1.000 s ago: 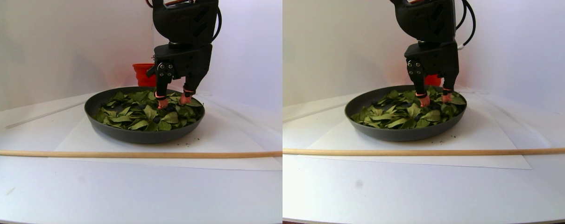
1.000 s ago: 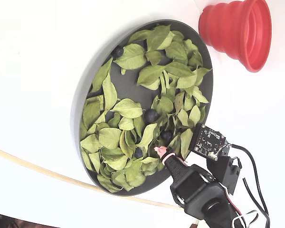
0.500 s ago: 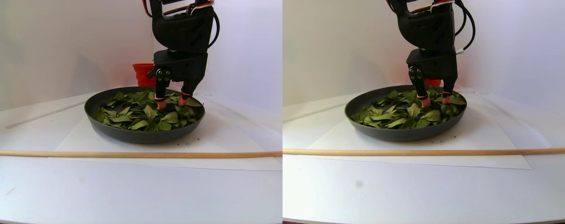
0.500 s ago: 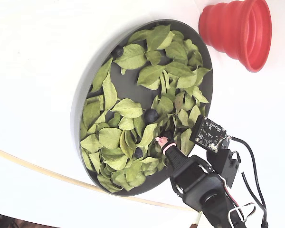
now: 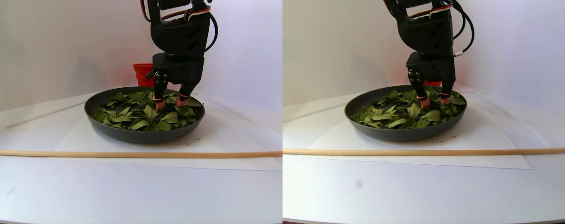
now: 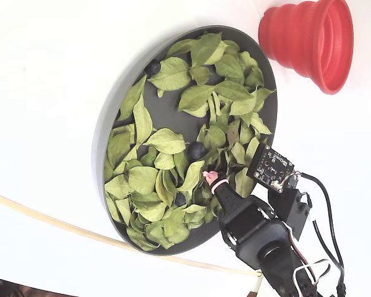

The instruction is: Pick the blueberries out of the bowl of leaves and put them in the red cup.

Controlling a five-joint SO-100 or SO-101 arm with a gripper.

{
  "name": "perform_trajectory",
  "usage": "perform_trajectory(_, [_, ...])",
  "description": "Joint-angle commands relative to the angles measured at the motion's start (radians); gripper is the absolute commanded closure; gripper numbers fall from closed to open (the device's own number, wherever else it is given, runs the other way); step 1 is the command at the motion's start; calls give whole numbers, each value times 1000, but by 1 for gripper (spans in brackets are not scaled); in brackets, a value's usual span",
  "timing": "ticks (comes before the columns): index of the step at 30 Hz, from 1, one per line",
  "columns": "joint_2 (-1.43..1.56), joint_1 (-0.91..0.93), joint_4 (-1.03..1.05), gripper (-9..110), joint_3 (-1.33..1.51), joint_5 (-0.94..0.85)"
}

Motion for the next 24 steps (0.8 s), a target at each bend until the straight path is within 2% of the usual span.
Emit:
perform_trajectory(1, [5, 0, -17, 82, -49, 6])
perform_trajectory(24, [-61, 18, -28, 82, -114, -3])
